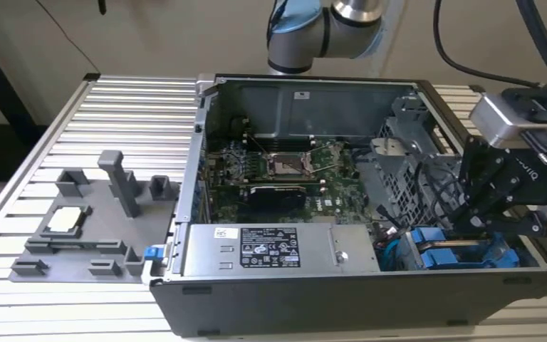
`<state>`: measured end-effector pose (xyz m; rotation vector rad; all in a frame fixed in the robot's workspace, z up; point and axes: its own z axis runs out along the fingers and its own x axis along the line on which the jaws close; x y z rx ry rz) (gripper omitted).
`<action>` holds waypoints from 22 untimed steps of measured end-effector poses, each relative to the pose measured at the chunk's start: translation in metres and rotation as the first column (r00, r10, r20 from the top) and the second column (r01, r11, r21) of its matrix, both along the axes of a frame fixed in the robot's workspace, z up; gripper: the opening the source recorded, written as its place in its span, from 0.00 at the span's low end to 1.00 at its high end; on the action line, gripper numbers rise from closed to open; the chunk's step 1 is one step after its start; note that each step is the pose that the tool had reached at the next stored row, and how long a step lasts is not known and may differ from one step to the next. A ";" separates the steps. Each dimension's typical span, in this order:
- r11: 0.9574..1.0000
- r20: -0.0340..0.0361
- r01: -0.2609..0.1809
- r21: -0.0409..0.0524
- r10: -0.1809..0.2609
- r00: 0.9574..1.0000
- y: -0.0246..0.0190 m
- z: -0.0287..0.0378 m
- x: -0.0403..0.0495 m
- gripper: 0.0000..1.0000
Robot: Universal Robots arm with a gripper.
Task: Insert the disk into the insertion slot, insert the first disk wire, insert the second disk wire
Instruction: 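Insert the second disk wire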
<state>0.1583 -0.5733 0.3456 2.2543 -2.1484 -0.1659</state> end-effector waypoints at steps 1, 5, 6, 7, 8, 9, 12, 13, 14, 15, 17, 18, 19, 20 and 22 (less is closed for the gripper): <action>1.000 0.000 0.003 0.000 -0.003 1.000 0.0000 -0.0008 0.0004 0.16; 1.000 0.000 0.024 0.000 -0.024 1.000 0.0000 -0.0054 0.0013 0.16; 0.999 0.000 0.035 0.000 -0.035 0.999 0.0000 -0.0075 0.0013 0.16; 0.999 0.000 0.042 -0.001 -0.042 0.999 0.0000 -0.0086 0.0012 0.16; 0.999 0.000 0.045 -0.001 -0.045 0.999 -0.0001 -0.0094 0.0012 0.16; 0.999 0.000 0.048 -0.001 -0.048 0.999 -0.0001 -0.0099 0.0012 0.16; 0.998 -0.026 0.057 -0.001 -0.057 0.998 -0.0005 -0.0104 0.0025 0.24; 0.998 -0.035 0.059 -0.002 -0.059 0.998 -0.0006 -0.0094 0.0030 0.24; 0.998 -0.038 0.060 -0.002 -0.060 0.997 -0.0006 -0.0067 0.0032 0.24; 0.998 -0.039 0.060 -0.002 -0.060 0.997 -0.0006 -0.0055 0.0033 0.24; 0.998 -0.040 0.060 -0.002 -0.060 0.997 -0.0006 0.0015 0.0034 0.24; 0.998 -0.040 0.060 -0.002 -0.060 0.997 -0.0006 0.0082 0.0034 0.24; 0.998 -0.040 0.060 -0.002 -0.060 0.997 -0.0006 0.0120 0.0034 0.24; 0.998 -0.040 0.060 -0.002 -0.060 0.997 -0.0006 0.0120 0.0034 0.24; 0.998 -0.040 0.060 -0.002 -0.060 0.997 -0.0006 0.0121 0.0034 0.24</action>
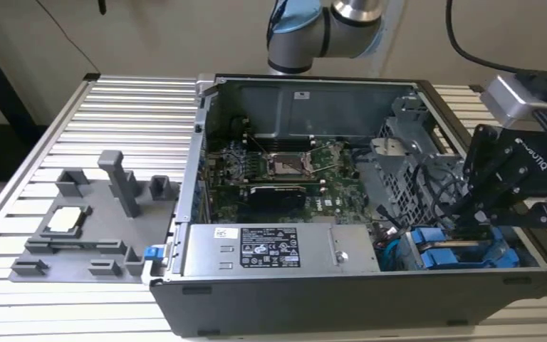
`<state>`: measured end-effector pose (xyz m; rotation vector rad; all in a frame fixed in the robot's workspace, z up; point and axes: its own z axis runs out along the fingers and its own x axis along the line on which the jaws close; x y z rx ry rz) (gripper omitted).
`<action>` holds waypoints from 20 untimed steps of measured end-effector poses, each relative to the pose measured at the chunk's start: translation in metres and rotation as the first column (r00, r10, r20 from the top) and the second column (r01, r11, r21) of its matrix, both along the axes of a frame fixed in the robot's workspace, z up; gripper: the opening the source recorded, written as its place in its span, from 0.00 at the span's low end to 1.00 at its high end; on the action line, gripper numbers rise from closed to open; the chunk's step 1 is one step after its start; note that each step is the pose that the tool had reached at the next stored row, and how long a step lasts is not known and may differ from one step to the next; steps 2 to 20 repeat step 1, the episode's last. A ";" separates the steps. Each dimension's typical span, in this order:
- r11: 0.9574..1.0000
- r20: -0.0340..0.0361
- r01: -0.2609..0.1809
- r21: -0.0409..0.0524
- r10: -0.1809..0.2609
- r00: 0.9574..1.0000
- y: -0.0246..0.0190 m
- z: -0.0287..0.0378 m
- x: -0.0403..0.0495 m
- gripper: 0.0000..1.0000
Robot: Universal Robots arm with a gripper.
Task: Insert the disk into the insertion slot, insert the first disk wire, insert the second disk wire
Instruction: 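Insert the second disk wire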
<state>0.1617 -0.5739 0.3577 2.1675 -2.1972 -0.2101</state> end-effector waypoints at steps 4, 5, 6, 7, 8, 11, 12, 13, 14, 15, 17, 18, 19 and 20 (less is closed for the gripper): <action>1.000 0.000 0.000 0.000 0.000 1.000 0.0000 0.0002 0.0000 0.24; 1.000 0.000 0.000 0.000 0.000 1.000 0.0000 0.0002 0.0000 0.24; 1.000 0.000 0.000 0.000 0.000 1.000 0.0000 0.0002 0.0000 0.24; 1.000 0.000 0.000 0.000 0.000 1.000 0.0000 0.0002 0.0000 0.24; 1.000 0.000 0.000 0.000 0.000 1.000 0.0000 0.0002 0.0000 0.24; 1.000 0.000 0.000 0.000 0.000 1.000 0.0000 0.0002 0.0000 0.24; 1.000 0.000 0.000 0.000 0.000 1.000 0.0000 0.0002 0.0000 0.24; 1.000 0.000 0.000 0.000 0.000 1.000 0.0000 0.0002 0.0000 0.24; 1.000 0.000 0.000 0.000 0.000 1.000 0.0000 0.0002 0.0000 0.24; 1.000 0.000 0.000 0.000 0.000 1.000 0.0000 0.0002 0.0000 0.24; 1.000 0.000 0.000 0.000 0.000 1.000 0.0000 0.0002 0.0000 0.24; 1.000 0.000 0.000 0.000 0.000 1.000 0.0000 0.0002 0.0000 0.24; 1.000 0.000 0.000 0.000 0.000 1.000 0.0000 0.0002 0.0000 0.24; 1.000 0.000 0.000 0.000 0.000 1.000 0.0000 0.0002 0.0000 0.24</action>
